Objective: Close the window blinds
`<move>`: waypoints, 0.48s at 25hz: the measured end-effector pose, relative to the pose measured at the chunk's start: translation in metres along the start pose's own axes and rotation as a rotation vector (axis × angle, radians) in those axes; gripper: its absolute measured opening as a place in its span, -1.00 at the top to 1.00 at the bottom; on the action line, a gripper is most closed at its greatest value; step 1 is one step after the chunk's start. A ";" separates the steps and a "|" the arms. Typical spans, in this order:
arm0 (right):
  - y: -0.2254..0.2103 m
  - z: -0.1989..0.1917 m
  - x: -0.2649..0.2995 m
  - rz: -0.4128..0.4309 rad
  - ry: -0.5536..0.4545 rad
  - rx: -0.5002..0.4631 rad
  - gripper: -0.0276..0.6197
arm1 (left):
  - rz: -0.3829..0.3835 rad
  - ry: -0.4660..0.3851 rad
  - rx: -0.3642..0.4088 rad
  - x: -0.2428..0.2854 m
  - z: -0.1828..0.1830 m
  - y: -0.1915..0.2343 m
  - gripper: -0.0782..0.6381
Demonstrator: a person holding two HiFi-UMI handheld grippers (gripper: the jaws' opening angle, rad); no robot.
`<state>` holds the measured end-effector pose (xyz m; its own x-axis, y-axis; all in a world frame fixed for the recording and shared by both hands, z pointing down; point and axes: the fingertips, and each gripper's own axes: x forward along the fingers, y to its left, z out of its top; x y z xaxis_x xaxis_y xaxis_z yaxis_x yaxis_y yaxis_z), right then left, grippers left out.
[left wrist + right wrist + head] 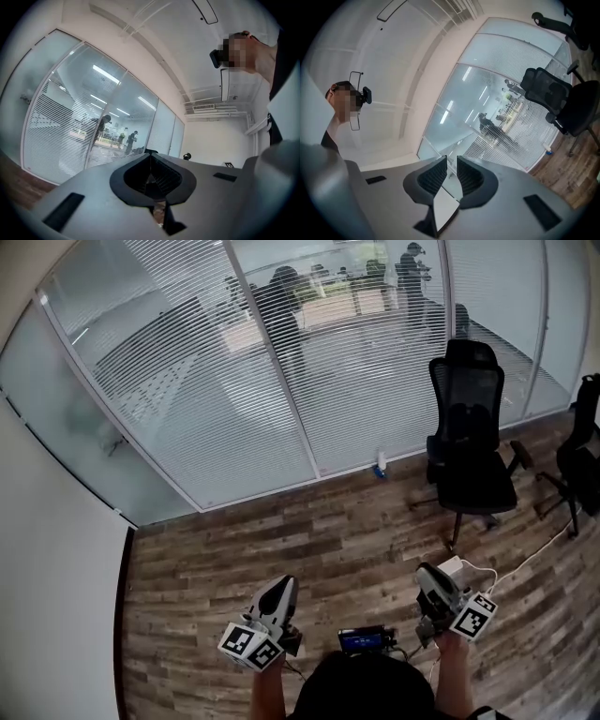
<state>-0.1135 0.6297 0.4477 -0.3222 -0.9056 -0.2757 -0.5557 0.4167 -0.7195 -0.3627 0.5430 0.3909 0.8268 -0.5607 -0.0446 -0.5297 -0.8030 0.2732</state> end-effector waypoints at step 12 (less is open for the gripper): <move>-0.016 0.005 0.029 -0.026 0.063 -0.110 0.69 | -0.033 0.009 -0.059 0.041 -0.016 0.025 0.76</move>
<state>-0.1103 0.5967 0.4485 -0.3522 -0.9109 -0.2148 -0.6441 0.4024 -0.6505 -0.3393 0.5032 0.4116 0.8452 -0.5325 -0.0462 -0.4906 -0.8071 0.3284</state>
